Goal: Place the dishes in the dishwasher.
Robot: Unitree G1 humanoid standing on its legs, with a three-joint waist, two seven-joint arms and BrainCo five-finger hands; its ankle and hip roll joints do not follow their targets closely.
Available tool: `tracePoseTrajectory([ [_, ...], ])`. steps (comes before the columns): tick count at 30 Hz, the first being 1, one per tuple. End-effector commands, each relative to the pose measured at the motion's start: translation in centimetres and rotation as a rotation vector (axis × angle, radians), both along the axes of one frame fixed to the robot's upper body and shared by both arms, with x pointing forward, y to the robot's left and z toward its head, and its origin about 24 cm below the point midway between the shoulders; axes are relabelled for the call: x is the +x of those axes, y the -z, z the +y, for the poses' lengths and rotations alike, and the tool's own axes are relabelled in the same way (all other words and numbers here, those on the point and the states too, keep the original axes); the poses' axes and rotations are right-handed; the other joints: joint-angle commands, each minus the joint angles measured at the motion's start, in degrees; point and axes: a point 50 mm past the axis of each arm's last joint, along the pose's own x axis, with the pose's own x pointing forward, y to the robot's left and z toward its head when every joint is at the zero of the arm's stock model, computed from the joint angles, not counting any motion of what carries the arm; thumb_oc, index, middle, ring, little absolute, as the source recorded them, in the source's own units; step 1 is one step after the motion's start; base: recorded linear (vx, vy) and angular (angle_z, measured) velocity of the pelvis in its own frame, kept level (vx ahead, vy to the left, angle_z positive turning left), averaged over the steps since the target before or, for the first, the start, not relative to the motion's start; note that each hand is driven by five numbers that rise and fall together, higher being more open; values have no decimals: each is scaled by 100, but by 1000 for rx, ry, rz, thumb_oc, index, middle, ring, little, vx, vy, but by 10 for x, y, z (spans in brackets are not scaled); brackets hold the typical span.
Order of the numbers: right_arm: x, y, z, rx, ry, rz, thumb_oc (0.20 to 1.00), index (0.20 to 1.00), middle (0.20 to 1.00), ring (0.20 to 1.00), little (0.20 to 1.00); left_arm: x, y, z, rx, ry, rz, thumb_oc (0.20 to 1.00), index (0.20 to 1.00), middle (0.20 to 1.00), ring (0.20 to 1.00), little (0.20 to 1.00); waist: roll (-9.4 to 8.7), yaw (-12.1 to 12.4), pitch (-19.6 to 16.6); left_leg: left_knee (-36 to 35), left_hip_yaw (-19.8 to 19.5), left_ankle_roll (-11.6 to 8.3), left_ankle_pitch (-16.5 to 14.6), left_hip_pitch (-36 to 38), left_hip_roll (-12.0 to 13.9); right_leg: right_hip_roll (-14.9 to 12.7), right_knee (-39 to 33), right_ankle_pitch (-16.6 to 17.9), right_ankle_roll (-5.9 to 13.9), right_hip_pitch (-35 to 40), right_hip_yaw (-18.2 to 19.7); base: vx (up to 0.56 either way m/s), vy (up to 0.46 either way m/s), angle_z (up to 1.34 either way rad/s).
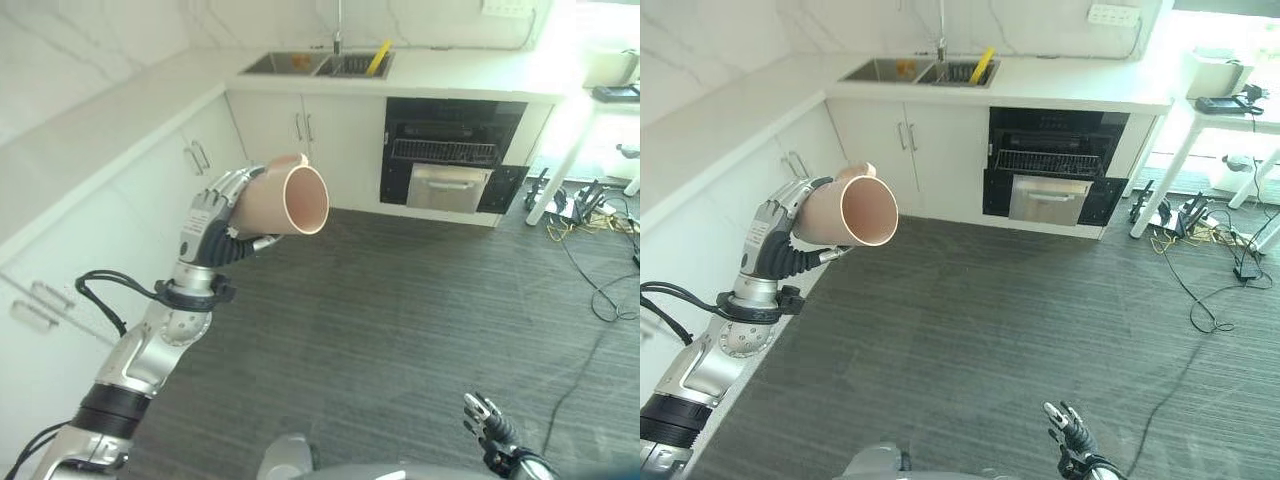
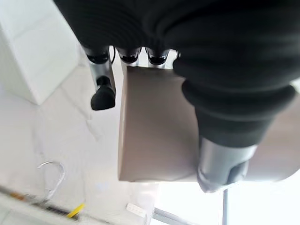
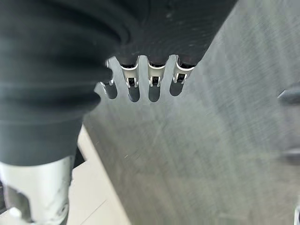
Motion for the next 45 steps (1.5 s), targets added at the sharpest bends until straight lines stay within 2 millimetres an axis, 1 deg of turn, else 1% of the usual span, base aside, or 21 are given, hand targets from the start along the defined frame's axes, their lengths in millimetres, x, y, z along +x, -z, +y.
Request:
tracePoseTrajectory([
  [1,11,-6,0,-15,-18,-64,1000,1000,1000,1000,1000,0,-22,9,-41,-37,-119,200,200,200,200,200,177,146,-5,-930,-235,-370,637,937,101,-356,98,220,1024,-560,47,351,93,-81],
  [4,-1,-3,-5,-29,-22,-40,1000,1000,1000,1000,1000,-4,-17,10,-49,-36,-123,200,200,200,200,200,265,204,4,-1344,138,-457,1045,702,127,-328,-175,119,1056,-184,92,313,114,-90],
  [6,-4,-3,-7,-39,-18,-33,1000,1000,1000,1000,1000,-4,-18,9,-54,-33,-126,200,200,200,200,200,265,199,-21,-1240,258,-394,970,657,69,-380,-177,100,1073,-163,17,208,116,-59],
  [8,-3,-2,-6,-50,-28,-25,1000,1000,1000,1000,1000,-8,-18,13,-49,-43,-127,200,200,200,200,200,266,273,-55,-1215,-71,-294,858,753,-26,-431,-54,69,1098,-205,25,296,181,-30],
  [12,-6,-1,-4,-80,-12,0,1000,1000,1000,1000,1000,-7,-17,17,-29,-48,-117,200,200,200,200,200,146,327,-136,-940,-90,-24,476,995,-156,-679,361,35,1267,-234,-121,291,204,-34],
  [13,-5,-1,-4,-87,-3,4,1000,1000,1000,1000,1000,-6,-18,16,-25,-48,-114,200,200,200,200,200,115,335,-139,-813,-12,46,382,980,-177,-752,601,60,1320,-285,-169,237,270,-36],
  [15,1,-3,6,-91,23,-26,1000,1000,1000,1000,1000,-2,-22,9,8,-30,-118,200,200,200,200,200,141,257,-96,-644,103,400,71,1096,-238,-766,2369,432,1545,-972,-44,231,334,-40],
  [17,2,-3,14,-78,4,-30,1000,1000,1000,1000,1000,0,-25,9,10,-38,-116,200,200,200,200,200,184,200,-58,-656,90,469,-18,1272,-258,-777,3016,643,1540,-1397,-64,163,146,-23],
  [20,5,-4,20,-75,-24,-40,1000,1000,1000,1000,1000,1,-25,10,1,-50,-115,200,200,200,200,200,174,171,-19,-693,147,446,-83,1441,-267,-1016,2755,640,1472,-1644,-331,168,-32,-19],
  [21,10,-6,21,-74,-33,-62,1000,1000,1000,1000,1000,2,-28,5,1,-40,-127,200,200,200,200,200,74,61,56,-737,107,350,-251,1670,-341,-1447,1491,884,1502,-1793,-444,278,-202,-22],
  [22,12,-7,19,-72,-27,-68,1000,1000,1000,1000,1000,2,-30,3,2,-35,-131,200,200,200,200,200,42,7,92,-729,81,323,-333,1748,-350,-1585,1131,1046,1565,-1843,-394,463,-372,-7],
  [24,18,-9,15,-58,-31,-67,1000,1000,1000,1000,1000,2,-38,2,1,-34,-133,200,200,200,200,200,-114,-88,136,-745,90,234,-725,2054,-311,-2166,28,2013,1958,-2057,-330,479,-472,25],
  [26,21,-9,17,-50,-42,-63,1000,1000,1000,1000,1000,-1,-37,6,-2,-47,-132,200,200,200,200,200,-144,-50,110,-750,130,197,-816,2134,-223,-2237,-121,2158,2015,-2052,-410,316,-378,26],
  [29,23,-10,21,-47,-79,-62,1000,1000,1000,1000,1000,-9,-34,13,0,-77,-140,200,200,200,200,200,-146,3,56,-668,171,124,-877,2193,-29,-2134,82,1821,2005,-1989,-464,256,-356,-1],
  [32,29,-13,19,-61,-82,-61,1000,1000,1000,1000,1000,-16,-30,19,-39,-115,-141,200,200,200,200,200,-102,-54,-6,-465,129,-94,-834,2355,500,-1698,626,1158,1837,-2036,-292,297,-397,-6],
  [36,26,-15,8,-91,-112,-57,1000,1000,1000,1000,1000,-22,-23,23,-80,-146,-135,200,200,200,200,200,-112,54,62,431,-146,-367,-19,1890,946,-1254,684,786,1339,-1724,-400,251,-391,5],
  [39,16,-12,-1,-121,-102,-47,1000,1000,1000,1000,1000,-22,-22,21,-103,-127,-142,200,200,200,200,200,-146,61,80,1021,269,-374,176,1390,984,-1178,457,677,1146,-1351,-705,224,-307,16],
  [40,13,-11,-6,-122,-57,-44,1000,1000,1000,1000,1000,-19,-22,17,-107,-111,-142,200,200,200,200,200,-118,86,100,967,352,-308,-78,1274,797,-1163,373,610,1153,-1197,-865,206,-137,47],
  [42,16,-11,-4,-119,-53,-47,1000,1000,1000,1000,1000,-16,-21,16,-113,-120,-144,200,200,200,200,200,-27,112,82,366,329,-231,-162,1306,478,-1069,319,567,1160,-1141,-890,211,-6,44],
  [43,17,-11,-2,-118,-56,-46,1000,1000,1000,1000,1000,-15,-21,15,-116,-118,-145,200,200,200,200,200,41,95,67,-45,403,-257,-82,1364,500,-994,310,506,1158,-1105,-893,173,79,22],
  [45,15,-10,0,-118,-54,-36,1000,1000,1000,1000,1000,-13,-22,12,-127,-110,-148,200,200,200,200,200,191,126,65,-831,319,-478,423,1340,583,-863,201,382,1169,-923,-855,205,128,2],
])
